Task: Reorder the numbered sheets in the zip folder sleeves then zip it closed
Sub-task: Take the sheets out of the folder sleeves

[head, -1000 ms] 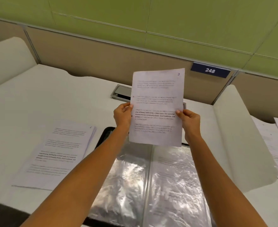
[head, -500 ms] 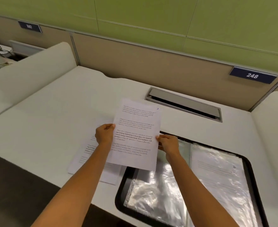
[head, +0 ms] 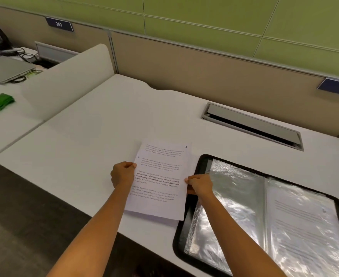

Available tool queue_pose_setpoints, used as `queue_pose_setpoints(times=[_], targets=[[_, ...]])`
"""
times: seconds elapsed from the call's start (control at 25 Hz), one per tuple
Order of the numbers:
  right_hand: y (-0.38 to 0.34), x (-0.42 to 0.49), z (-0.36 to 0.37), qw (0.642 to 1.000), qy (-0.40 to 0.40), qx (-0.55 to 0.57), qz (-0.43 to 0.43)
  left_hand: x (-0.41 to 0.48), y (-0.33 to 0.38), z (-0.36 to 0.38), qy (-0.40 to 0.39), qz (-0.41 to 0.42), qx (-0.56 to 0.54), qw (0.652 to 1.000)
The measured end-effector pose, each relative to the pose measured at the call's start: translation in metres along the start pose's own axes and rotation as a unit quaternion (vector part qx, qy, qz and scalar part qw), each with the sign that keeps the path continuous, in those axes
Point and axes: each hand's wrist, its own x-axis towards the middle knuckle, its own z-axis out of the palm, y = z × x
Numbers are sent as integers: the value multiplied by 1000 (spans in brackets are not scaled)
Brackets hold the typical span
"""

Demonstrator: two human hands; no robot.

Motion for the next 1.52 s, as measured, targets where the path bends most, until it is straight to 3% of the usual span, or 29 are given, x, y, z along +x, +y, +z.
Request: queue_pose_setpoints(times=[0.52, 0.84, 1.04, 1.24, 1.52], targets=[[3, 2, 14, 992, -13, -121, 22, 10, -13, 12, 35, 10, 84, 996], [4, 6, -6, 992, -12, -122, 14, -8, 7, 47, 63, 103, 177, 977], [0, 4, -29, 993, -22, -117, 13, -36, 27, 85, 22, 165, 171, 971], [4, 6, -89, 995, 47, -82, -40, -75, 46, 134, -39, 234, 170, 957], [26, 7, -205, 959, 146, -188, -152, -154, 72, 215, -148, 346, 168, 911]])
